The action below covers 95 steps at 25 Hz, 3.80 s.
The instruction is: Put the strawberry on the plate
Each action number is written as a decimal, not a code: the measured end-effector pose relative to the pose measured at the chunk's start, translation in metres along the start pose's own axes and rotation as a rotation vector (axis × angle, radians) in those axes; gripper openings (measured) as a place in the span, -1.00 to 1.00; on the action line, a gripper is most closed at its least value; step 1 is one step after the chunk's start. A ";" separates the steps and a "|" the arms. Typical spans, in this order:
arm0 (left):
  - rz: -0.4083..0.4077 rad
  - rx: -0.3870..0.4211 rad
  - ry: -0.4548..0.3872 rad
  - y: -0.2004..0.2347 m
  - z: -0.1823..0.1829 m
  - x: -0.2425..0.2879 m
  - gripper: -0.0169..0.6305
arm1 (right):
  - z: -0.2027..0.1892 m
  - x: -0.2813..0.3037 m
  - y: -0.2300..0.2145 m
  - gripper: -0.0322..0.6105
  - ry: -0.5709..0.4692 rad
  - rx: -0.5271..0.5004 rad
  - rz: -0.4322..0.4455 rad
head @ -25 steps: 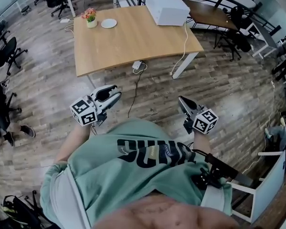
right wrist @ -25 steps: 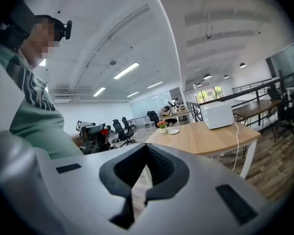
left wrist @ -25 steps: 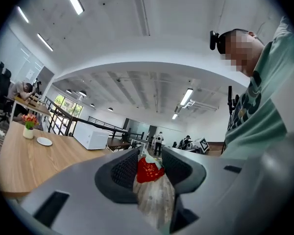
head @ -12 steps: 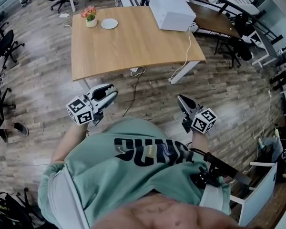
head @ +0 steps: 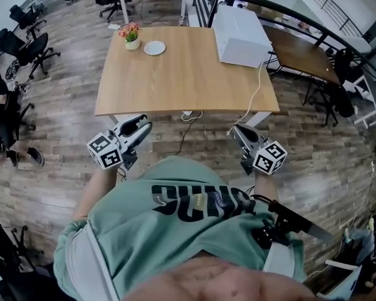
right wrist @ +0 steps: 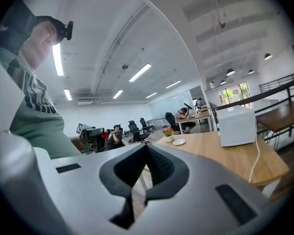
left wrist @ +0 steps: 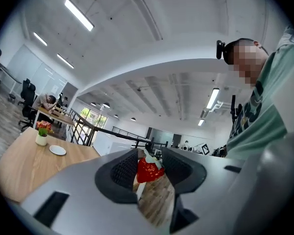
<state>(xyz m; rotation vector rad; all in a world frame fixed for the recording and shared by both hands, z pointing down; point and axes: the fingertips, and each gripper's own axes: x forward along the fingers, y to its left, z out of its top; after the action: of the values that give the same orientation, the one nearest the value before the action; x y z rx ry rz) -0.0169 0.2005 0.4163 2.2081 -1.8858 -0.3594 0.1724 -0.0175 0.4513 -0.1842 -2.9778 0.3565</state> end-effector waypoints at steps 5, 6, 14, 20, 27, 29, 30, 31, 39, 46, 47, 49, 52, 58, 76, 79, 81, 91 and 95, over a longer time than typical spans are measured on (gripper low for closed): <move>0.040 0.001 0.032 -0.014 -0.012 0.050 -0.47 | 0.000 -0.010 -0.053 -0.88 -0.003 0.037 0.060; 0.046 -0.003 0.038 -0.013 -0.013 0.056 -0.47 | -0.001 -0.009 -0.060 -0.88 -0.005 0.046 0.064; 0.056 -0.027 0.057 0.027 -0.012 0.081 -0.47 | -0.010 0.019 -0.092 -0.88 0.013 0.084 0.067; -0.051 -0.041 0.053 0.091 -0.008 0.101 -0.47 | 0.002 0.063 -0.111 -0.88 0.029 0.059 -0.024; -0.173 -0.061 0.056 0.211 0.038 0.112 -0.47 | 0.038 0.162 -0.120 -0.88 0.036 0.025 -0.130; -0.196 -0.053 0.051 0.240 0.055 0.120 -0.47 | 0.055 0.188 -0.130 -0.88 0.022 0.032 -0.152; -0.203 -0.052 0.049 0.253 0.061 0.121 -0.47 | 0.060 0.202 -0.132 -0.88 0.018 0.035 -0.152; -0.209 -0.054 0.046 0.264 0.066 0.120 -0.47 | 0.063 0.216 -0.130 -0.88 0.025 0.031 -0.147; -0.189 -0.099 -0.004 0.329 0.082 0.103 -0.47 | 0.076 0.283 -0.131 -0.88 0.117 -0.019 -0.125; -0.106 -0.112 -0.022 0.351 0.076 0.111 -0.47 | 0.083 0.314 -0.165 -0.88 0.136 -0.031 -0.040; -0.090 -0.105 -0.020 0.351 0.077 0.117 -0.47 | 0.084 0.317 -0.174 -0.88 0.132 -0.031 -0.020; -0.052 -0.084 -0.016 0.351 0.076 0.134 -0.47 | 0.085 0.319 -0.197 -0.87 0.125 -0.030 0.026; 0.024 -0.045 -0.012 0.350 0.078 0.169 -0.47 | 0.087 0.321 -0.237 -0.88 0.115 -0.045 0.113; 0.123 -0.074 -0.059 0.322 0.073 0.258 -0.47 | 0.096 0.302 -0.328 -0.88 0.101 -0.082 0.246; 0.150 -0.082 0.022 0.388 0.071 0.215 -0.47 | 0.073 0.394 -0.293 -0.88 0.139 -0.006 0.303; 0.139 -0.069 -0.002 0.410 0.085 0.206 -0.47 | 0.085 0.416 -0.283 -0.88 0.160 -0.027 0.298; 0.146 -0.068 -0.020 0.417 0.086 0.200 -0.47 | 0.089 0.423 -0.280 -0.88 0.177 -0.041 0.302; 0.217 -0.089 -0.047 0.411 0.064 0.198 -0.47 | 0.087 0.423 -0.291 -0.88 0.206 -0.062 0.354; 0.227 -0.082 -0.017 0.414 0.061 0.207 -0.47 | 0.079 0.427 -0.298 -0.88 0.200 -0.036 0.365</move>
<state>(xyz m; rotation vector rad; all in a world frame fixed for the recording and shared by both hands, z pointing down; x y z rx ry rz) -0.3925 -0.0683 0.4811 1.9196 -2.0643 -0.4075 -0.2903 -0.2645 0.4990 -0.7264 -2.7453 0.3018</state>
